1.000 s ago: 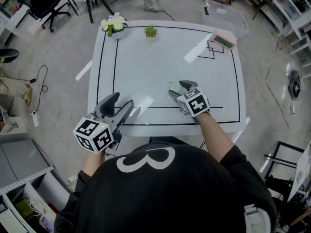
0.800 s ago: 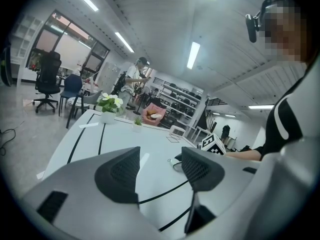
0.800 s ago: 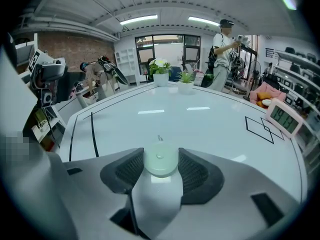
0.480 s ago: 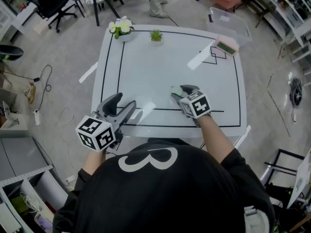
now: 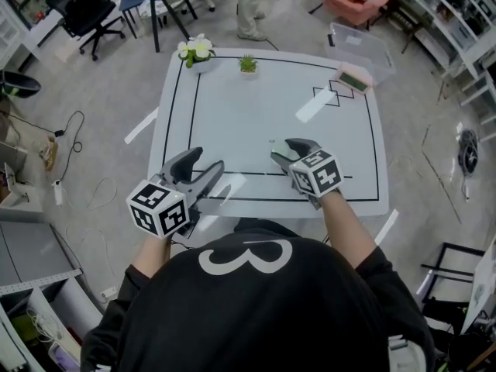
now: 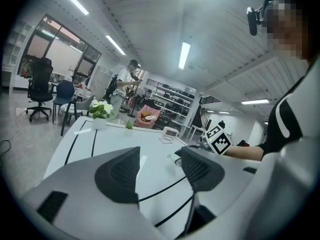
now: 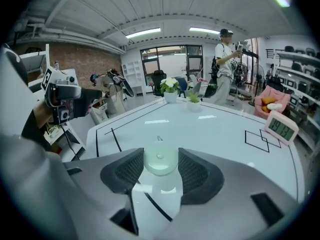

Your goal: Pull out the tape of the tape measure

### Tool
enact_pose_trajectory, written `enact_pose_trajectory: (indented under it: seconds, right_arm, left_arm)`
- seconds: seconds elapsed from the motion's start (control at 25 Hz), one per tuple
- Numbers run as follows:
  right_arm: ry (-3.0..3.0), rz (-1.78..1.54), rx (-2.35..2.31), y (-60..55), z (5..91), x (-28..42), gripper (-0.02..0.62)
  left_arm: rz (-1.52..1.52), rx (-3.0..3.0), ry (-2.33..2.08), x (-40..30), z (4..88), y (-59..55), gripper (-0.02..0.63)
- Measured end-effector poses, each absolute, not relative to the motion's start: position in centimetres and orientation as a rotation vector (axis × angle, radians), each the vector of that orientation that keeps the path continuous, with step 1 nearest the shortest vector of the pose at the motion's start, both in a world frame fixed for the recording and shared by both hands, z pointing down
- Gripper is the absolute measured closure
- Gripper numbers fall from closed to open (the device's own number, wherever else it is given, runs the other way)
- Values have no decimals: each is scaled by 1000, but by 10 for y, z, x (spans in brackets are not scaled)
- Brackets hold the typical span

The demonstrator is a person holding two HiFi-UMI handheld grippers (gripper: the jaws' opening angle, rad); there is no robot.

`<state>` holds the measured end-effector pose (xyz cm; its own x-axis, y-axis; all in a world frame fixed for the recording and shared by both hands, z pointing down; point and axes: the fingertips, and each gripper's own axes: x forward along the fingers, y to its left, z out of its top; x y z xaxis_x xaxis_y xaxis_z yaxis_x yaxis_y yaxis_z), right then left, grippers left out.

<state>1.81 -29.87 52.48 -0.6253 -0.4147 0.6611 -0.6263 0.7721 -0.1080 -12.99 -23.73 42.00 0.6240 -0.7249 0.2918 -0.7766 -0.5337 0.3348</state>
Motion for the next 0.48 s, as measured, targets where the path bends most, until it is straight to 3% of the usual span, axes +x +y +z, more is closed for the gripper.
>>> enact_pose_trajectory:
  seconds: [0.48]
  right_arm:
    - [-2488, 218, 642, -240, 429, -6, 373]
  left_arm:
    - [159, 2488, -1125, -115, 401, -217, 362]
